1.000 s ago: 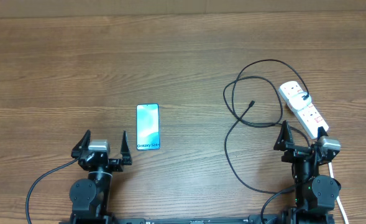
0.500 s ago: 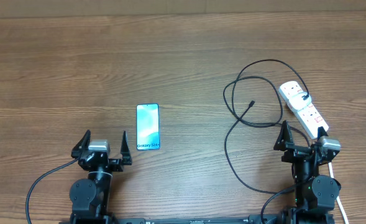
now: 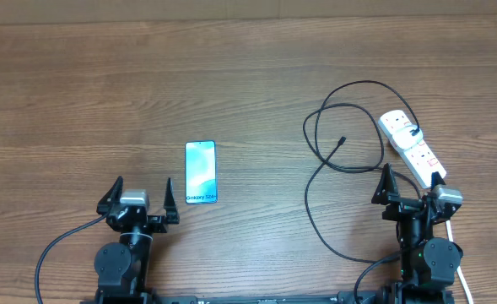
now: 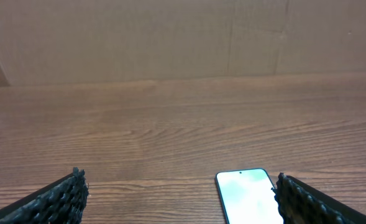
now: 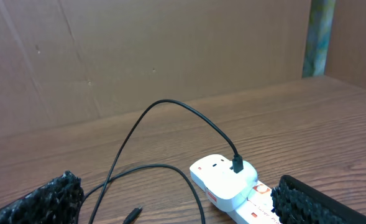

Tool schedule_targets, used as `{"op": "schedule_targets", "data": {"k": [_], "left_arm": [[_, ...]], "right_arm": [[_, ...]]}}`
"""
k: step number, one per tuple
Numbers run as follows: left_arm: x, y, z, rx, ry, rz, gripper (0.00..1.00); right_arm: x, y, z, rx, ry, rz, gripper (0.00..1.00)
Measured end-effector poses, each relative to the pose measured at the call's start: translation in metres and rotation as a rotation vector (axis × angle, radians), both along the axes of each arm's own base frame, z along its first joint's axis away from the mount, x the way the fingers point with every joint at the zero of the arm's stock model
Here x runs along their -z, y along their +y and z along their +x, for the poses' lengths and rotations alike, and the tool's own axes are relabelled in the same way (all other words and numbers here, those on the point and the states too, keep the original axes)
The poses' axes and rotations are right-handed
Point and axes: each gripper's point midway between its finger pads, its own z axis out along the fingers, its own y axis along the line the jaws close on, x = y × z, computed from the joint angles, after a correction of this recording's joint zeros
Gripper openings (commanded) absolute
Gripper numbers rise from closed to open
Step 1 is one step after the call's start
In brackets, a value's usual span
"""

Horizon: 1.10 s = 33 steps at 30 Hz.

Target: Plug charger to phone and switch on socket

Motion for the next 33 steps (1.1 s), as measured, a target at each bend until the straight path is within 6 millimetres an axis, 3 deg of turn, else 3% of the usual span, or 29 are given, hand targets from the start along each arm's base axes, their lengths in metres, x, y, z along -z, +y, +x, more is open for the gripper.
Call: {"op": "schedule_targets", "data": {"k": [9, 24, 33], "left_arm": [[-0.002, -0.003, 0.0, 0.016, -0.008, -0.003, 0.99], [-0.012, -0.053, -0.009, 0.279, 0.024, -0.36, 1.0], [-0.061, -0.058, -0.004, 0.301, 0.059, -0.37, 1.0]], "right_arm": [[0.0, 0.0, 0.0, 0.0, 0.0, 0.0, 1.0], [0.0, 0.0, 0.0, 0.0, 0.0, 0.0, 1.0], [0.001, 0.0, 0.0, 0.0, 0.003, 0.0, 1.0]]}}
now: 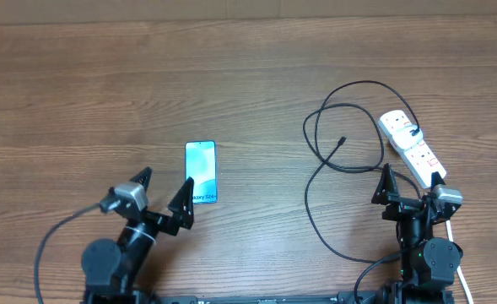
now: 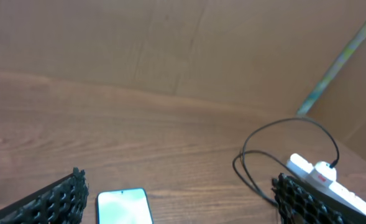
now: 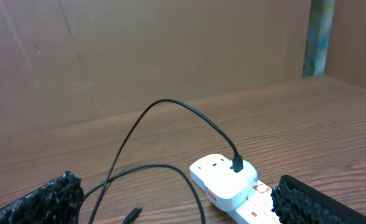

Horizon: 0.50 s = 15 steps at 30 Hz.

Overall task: Plug charger to phone and switch on socket
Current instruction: 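Move the left gripper over the smartphone and lower onto it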

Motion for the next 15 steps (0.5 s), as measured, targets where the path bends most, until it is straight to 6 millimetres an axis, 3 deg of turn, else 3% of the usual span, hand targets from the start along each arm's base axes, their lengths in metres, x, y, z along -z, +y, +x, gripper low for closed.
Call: {"op": "schedule_targets", "data": {"k": [6, 12, 15], "left_arm": [[-0.008, -0.005, 0.031, 0.032, 0.227, 0.076, 1.0], [-0.018, -0.032, 0.066, 0.106, 0.405, 0.224, 1.0], [-0.012, -0.045, 0.078, 0.098, 0.502, 0.339, 1.0]], "right_arm": [[0.0, 0.0, 0.0, 0.0, 0.0, 0.001, 1.0], [0.0, 0.0, 0.0, 0.0, 0.0, 0.0, 1.0], [0.0, 0.0, 0.0, 0.0, 0.0, 0.0, 1.0]]}}
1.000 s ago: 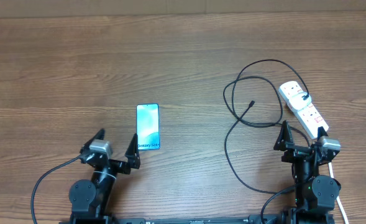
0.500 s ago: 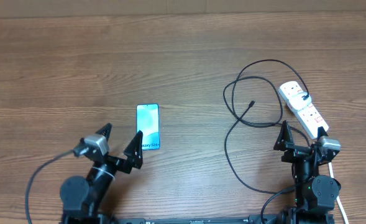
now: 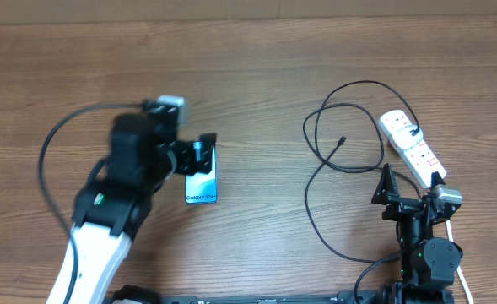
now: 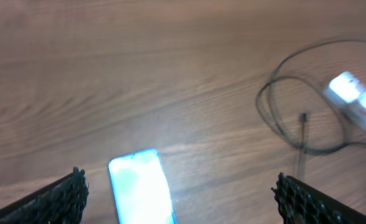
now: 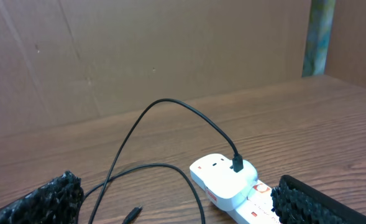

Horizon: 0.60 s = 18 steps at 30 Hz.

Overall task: Plug charger to phone and switch on socket
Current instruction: 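Move the left gripper over the smartphone and lower onto it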

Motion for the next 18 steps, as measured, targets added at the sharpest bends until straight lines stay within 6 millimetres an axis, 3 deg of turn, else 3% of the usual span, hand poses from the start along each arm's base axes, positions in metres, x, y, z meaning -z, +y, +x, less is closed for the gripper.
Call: {"op": "schedule_targets", "data": {"k": [5, 11, 18], "left_arm": [[0.027, -0.018, 0.018, 0.012, 0.127, 0.16, 1.0], [0.078, -0.017, 0.034, -0.035, 0.253, 0.21, 1.0], [0.125, -0.018, 0.035, -0.091, 0.395, 0.209, 1.0]], "right_arm": [[0.0, 0.0, 0.0, -0.001, 0.0, 0.0, 1.0], [0.0, 0.0, 0.0, 0.0, 0.0, 0.0, 1.0], [0.0, 0.0, 0.0, -0.001, 0.0, 0.0, 1.0]]}}
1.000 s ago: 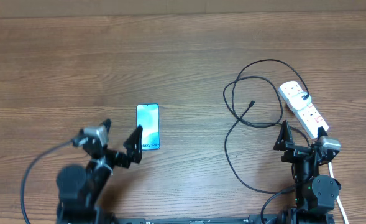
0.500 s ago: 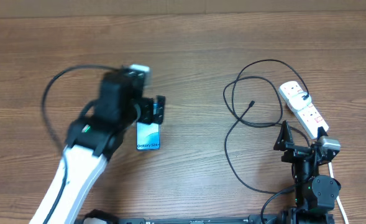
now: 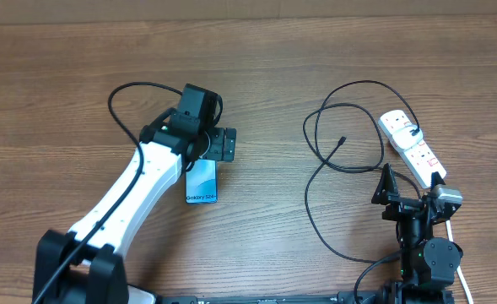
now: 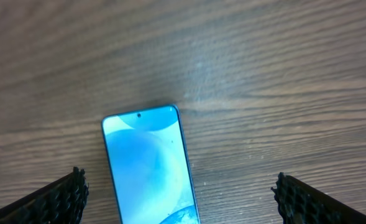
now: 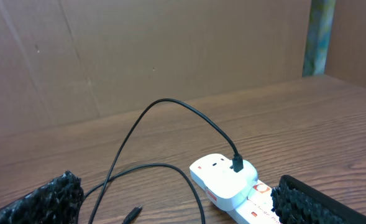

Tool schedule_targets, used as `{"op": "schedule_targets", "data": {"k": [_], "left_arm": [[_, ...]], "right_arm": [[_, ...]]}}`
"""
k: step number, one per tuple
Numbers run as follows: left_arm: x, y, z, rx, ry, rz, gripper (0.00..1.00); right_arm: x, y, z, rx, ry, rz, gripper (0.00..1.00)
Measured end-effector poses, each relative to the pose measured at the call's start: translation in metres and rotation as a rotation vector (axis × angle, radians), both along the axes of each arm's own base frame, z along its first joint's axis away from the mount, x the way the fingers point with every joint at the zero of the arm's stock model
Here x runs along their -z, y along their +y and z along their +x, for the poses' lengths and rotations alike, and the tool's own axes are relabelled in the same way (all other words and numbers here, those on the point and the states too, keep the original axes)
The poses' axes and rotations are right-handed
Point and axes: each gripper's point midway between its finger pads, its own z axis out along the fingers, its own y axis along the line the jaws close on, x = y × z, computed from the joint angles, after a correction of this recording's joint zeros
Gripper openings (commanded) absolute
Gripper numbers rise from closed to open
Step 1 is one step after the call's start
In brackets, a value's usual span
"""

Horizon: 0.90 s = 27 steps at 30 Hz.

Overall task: Plug charger to phone and switch on socket
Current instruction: 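Move the left gripper over the smartphone and lower onto it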

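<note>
The phone (image 3: 202,186) lies face up on the wooden table, its blue screen lit; in the left wrist view the phone (image 4: 146,165) sits between the fingers and below them. My left gripper (image 3: 214,148) hovers open over the phone's far end, empty, pointing down (image 4: 179,198). The white power strip (image 3: 414,150) lies at the right with the white charger (image 5: 223,177) plugged in. Its black cable (image 3: 316,173) loops leftward, and its free plug (image 3: 342,140) rests on the table (image 5: 132,215). My right gripper (image 3: 410,187) stands open and empty at the near edge (image 5: 179,202).
A brown cardboard wall (image 5: 170,56) backs the table. The cable's loops cover the stretch of table between the phone and the strip. The strip's own white lead (image 3: 456,245) runs off past the right arm's base.
My left gripper has shifted a little to the right over the phone's far end and now looks straight down on it. The phone, the cable and the right arm have not moved.
Both arms first stood at the near edge, the left gripper open just short of the phone. Then the left gripper was turned toward the right. After that it was stretched out above the phone's far end, and now it hangs over the phone, still open.
</note>
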Motion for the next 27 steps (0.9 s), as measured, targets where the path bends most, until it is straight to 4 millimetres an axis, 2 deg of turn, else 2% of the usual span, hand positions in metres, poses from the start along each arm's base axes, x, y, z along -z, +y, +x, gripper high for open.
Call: {"op": "schedule_targets", "data": {"k": [4, 8, 16, 27], "left_arm": [[0.023, 0.002, -0.004, -0.034, 0.071, 0.014, 1.0], [0.037, 0.008, -0.009, -0.109, 0.121, 0.033, 1.0], [0.056, 0.016, -0.01, -0.235, 0.165, 0.048, 1.0], [0.086, 0.018, -0.014, -0.262, 0.232, 0.079, 1.0]], "right_arm": [[0.0, 0.0, 0.0, 0.0, 0.0, 0.0, 1.0], [0.0, 0.0, 0.0, 0.0, 0.0, 0.0, 1.0], [0.0, 0.0, 0.0, 0.0, 0.0, 0.0, 1.0], [0.0, 0.0, 0.0, 0.001, 0.0, 0.0, 1.0]]}}
